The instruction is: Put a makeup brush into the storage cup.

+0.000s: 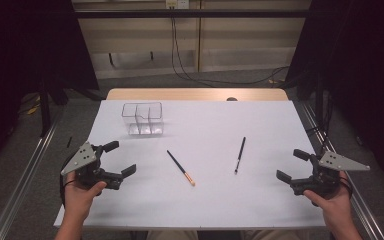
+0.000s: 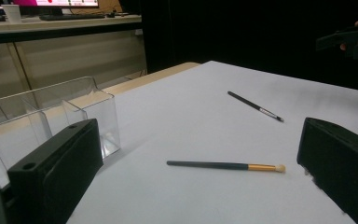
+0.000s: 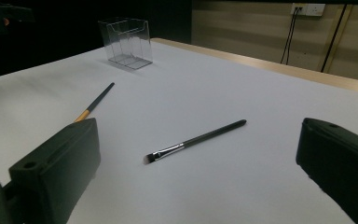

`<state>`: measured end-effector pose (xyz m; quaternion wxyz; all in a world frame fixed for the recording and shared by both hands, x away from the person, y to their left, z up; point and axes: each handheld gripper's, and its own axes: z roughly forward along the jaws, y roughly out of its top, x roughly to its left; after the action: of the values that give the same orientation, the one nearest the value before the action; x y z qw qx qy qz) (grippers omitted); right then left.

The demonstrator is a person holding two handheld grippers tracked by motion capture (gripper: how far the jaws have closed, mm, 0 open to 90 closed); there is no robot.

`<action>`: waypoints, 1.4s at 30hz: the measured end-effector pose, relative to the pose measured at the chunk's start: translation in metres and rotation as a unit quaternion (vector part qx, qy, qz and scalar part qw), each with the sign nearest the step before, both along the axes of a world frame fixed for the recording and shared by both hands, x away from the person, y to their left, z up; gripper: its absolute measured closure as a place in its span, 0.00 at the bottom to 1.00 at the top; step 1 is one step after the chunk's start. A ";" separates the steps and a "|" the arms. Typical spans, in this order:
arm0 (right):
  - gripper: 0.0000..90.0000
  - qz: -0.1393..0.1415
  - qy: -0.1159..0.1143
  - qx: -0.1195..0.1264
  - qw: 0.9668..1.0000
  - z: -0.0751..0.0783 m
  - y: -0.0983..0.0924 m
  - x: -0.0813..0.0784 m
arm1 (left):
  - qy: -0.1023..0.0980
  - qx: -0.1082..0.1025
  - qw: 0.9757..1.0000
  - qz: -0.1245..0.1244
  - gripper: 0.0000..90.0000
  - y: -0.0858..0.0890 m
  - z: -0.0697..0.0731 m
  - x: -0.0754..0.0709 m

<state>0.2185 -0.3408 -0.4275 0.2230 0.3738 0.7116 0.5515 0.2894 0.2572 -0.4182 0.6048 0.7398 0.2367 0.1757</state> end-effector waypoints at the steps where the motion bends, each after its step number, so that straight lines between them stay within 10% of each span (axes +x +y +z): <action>1: 0.00 0.000 0.000 0.000 1.000 0.000 0.000 0.000 | 0.000 -0.002 1.000 -0.001 0.00 0.000 0.000 0.000; 42: 0.00 0.009 0.001 0.006 1.000 -0.002 0.005 0.010 | 0.003 -0.018 0.999 -0.047 0.00 -0.060 0.001 0.036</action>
<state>0.2281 -0.3359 -0.4291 0.2151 0.3697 0.7117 0.5572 0.3251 0.1973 -0.4171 0.6249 0.7396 0.2065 0.1409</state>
